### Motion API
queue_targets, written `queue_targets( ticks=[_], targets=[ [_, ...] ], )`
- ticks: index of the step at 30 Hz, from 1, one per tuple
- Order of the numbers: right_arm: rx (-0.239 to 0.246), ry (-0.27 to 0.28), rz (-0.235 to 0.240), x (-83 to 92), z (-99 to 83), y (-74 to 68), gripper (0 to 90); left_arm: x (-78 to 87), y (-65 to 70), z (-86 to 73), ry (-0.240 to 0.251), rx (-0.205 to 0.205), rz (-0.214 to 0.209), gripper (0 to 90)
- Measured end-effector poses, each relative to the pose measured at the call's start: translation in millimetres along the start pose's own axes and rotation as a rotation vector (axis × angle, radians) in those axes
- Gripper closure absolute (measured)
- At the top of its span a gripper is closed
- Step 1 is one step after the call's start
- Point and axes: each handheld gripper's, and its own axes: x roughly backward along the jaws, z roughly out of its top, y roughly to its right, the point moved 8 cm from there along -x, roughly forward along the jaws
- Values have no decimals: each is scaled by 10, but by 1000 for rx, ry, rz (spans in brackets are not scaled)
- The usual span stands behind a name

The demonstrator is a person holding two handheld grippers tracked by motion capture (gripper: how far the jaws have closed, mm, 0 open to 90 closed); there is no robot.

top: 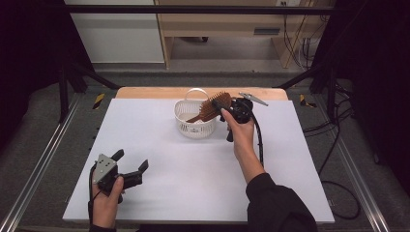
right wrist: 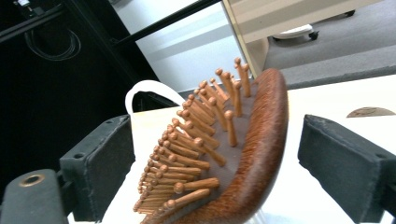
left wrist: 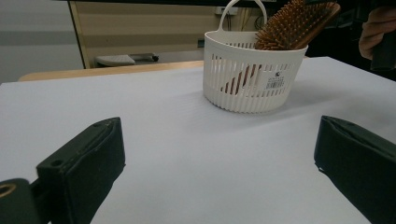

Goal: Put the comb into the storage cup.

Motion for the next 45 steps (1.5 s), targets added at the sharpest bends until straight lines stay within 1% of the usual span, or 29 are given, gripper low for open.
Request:
queue_targets(
  ticks=[1,5,10,12,18,22,24,29,32,35,39,41,43,45],
  targets=[
    [-2,-2,-5,9,4,3,94,-2,2,-1,0,0,0,18],
    [26,-8,-21,34,4,25,90,-3,3,-1,-1,0,0,18],
    [40,6,-27,71,39,28,89,-1,1,0,0,0,0,18],
    [55,8,-32,87,50,25,89,-1,0,0,0,0,1,18],
    [121,8,-47,145,60,24,101,2,-6,2,0,1,0,18],
    [129,11,-51,183,73,41,105,8,-11,7,2,2,1,18],
    [141,18,-57,211,87,52,109,10,-14,8,3,4,1,18],
    [144,29,-67,281,127,88,119,16,-25,16,7,6,3,18],
    [154,29,-69,323,154,101,127,13,-34,16,6,4,0,18],
    [162,33,-65,374,187,111,131,27,-54,22,10,8,2,18],
    [176,25,-51,435,209,108,120,61,-95,38,22,13,7,18],
    [189,18,-57,456,213,114,105,81,-124,42,25,19,13,18],
    [214,11,-79,472,216,135,93,106,-148,56,35,25,18,18],
    [234,13,-86,496,225,144,76,128,-167,65,40,28,22,18]
  ],
)
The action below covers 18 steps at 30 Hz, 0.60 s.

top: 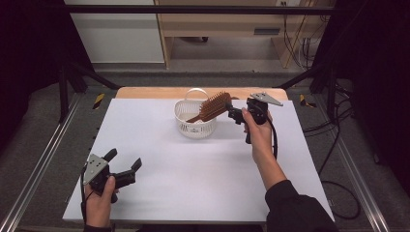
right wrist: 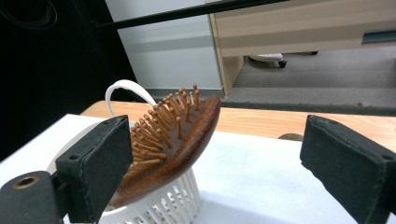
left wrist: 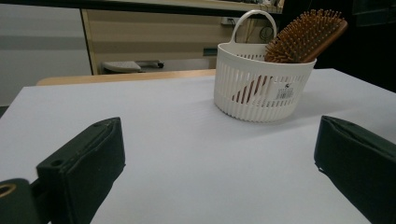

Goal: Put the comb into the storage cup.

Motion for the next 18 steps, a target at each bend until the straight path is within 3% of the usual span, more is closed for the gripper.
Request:
queue_targets(
  ticks=[4,6,10,18],
  targets=[
    [13,25,12,72,44,16,64,26,-23,1,2,-3,5,18],
    [19,36,18,111,67,20,69,53,-43,21,16,-15,36,19],
    [53,80,25,231,143,24,70,97,-56,62,44,-28,50,19],
    [107,154,36,455,283,16,41,204,-84,59,59,-28,31,15]
  ],
)
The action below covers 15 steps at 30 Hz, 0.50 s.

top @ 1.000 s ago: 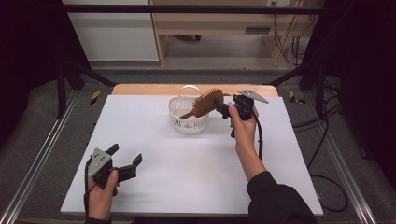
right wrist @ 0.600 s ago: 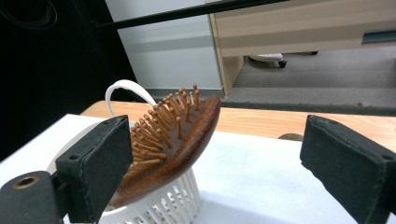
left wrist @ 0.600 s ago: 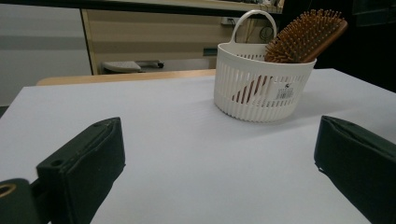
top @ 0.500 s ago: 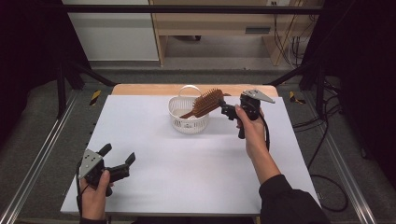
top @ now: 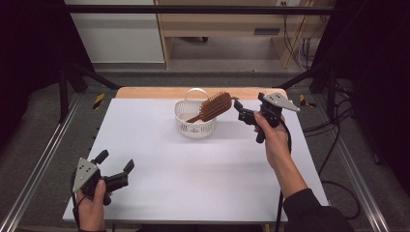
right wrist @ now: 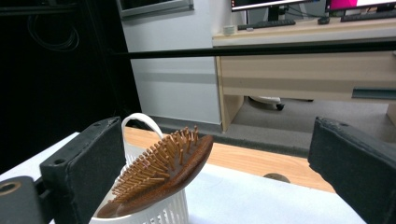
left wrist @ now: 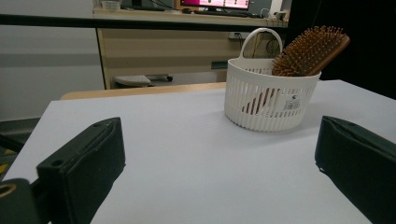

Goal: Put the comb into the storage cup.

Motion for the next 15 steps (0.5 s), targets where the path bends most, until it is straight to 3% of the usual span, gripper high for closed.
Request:
queue_targets(
  ticks=[7,15],
  targets=[
    [56,13,27,193,59,-18,33,64,-107,3,17,11,19,14],
    [71,28,33,431,64,52,30,131,-176,7,35,15,26,13]
  ],
)
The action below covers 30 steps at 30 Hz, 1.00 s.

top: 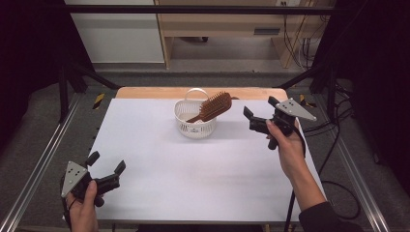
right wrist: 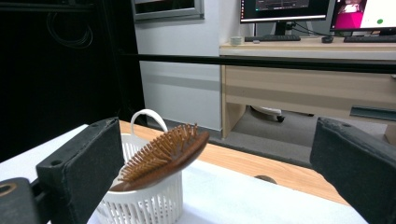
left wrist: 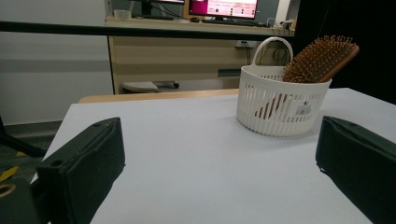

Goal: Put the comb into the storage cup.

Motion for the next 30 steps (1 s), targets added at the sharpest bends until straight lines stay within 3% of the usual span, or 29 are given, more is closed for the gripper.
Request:
queue_targets(
  ticks=[16,25,30],
  targets=[
    [-27,-1,-57,483,-227,278,31,-17,62,-4,9,-14,-38,15],
    [-14,-17,-63,677,-359,298,29,2,58,19,25,-5,-44,15],
    [-4,-22,-59,778,-437,286,29,9,81,36,36,-24,-47,15]
  ],
)
